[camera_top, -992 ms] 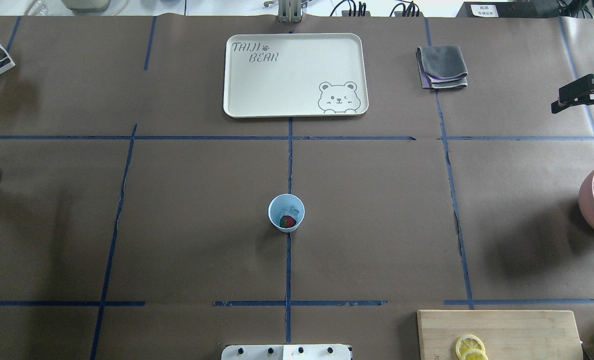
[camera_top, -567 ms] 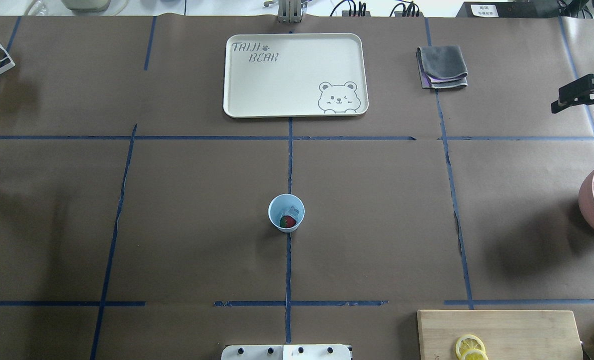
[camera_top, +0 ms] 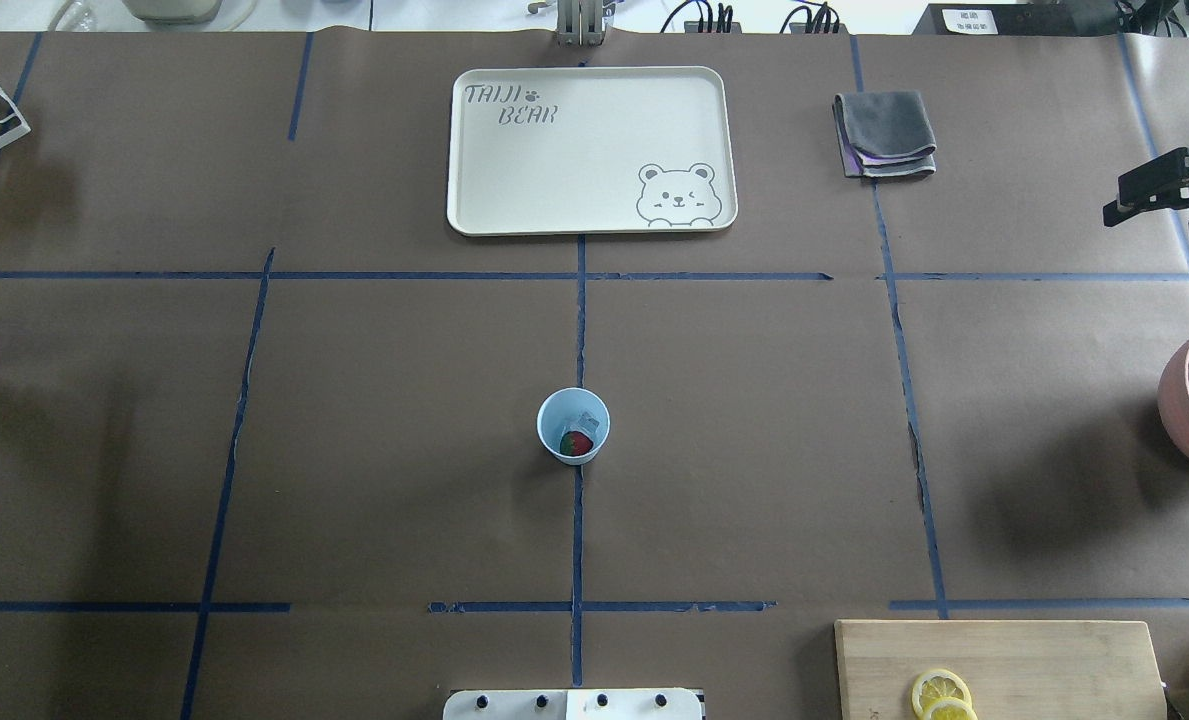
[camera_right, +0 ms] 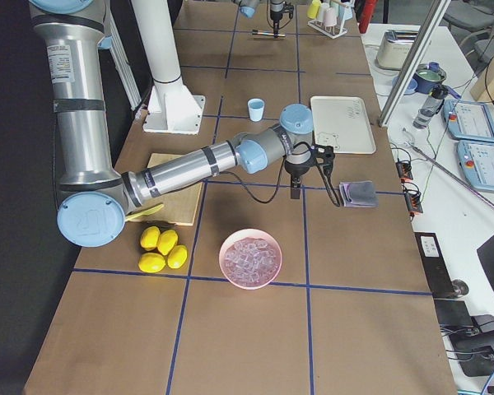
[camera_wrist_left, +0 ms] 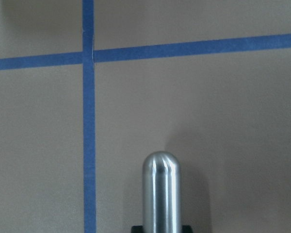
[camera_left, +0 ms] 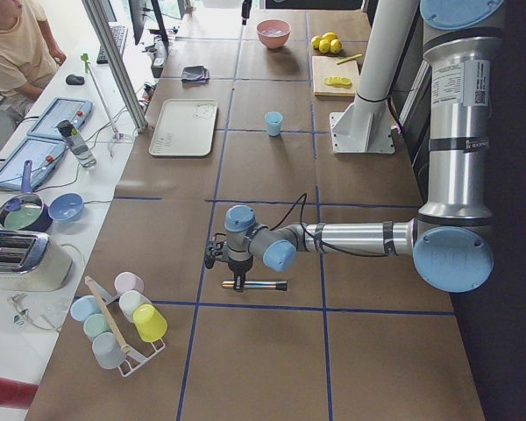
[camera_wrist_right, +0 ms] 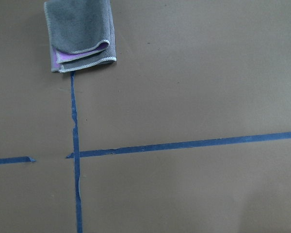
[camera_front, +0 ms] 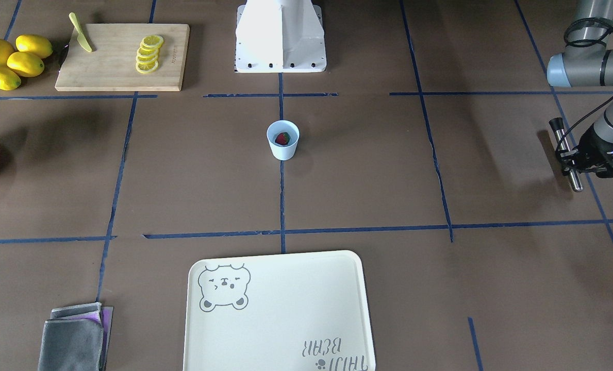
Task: Mash ice and strawberries in cup
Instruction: 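Lower the muddler onto the table with the left gripper and release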
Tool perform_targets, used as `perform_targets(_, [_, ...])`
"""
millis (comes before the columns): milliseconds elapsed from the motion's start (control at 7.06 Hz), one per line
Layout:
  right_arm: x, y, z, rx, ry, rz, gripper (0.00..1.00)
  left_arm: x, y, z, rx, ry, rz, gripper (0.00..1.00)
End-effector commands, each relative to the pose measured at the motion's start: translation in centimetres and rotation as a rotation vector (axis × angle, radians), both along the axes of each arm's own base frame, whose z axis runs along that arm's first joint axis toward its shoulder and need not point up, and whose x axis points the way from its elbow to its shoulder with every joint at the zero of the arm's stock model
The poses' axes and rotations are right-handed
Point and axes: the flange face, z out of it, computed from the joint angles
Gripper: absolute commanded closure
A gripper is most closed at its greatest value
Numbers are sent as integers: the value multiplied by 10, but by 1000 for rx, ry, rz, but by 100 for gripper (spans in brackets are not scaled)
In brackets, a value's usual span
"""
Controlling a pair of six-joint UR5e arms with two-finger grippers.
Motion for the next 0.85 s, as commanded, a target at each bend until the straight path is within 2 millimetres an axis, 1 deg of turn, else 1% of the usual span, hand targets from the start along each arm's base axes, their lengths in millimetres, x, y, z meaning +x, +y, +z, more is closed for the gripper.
perform_targets(0, [0,0,-1,2,-1,0,1,0,-1,0,0,1,-2,33])
perform_targets(142, [0,0,-2,5,-2,0,1,0,-1,0,2,1,0,32])
perform_targets(283, [0,1,-4,6,-2,0,1,1,-2,-2,4,4,1,26])
perform_targets(425, [0,0,-5,9,-4,-1,1,1,-2,-7,11,9,0,7])
perform_targets(567, [8,-2,-5,5,-9,10,1,-3,0,-28,33,33,-2,0])
perform_targets(709, [32,-4,-1,22,-1,27,1,-7,-2,-55,40,104,6,0])
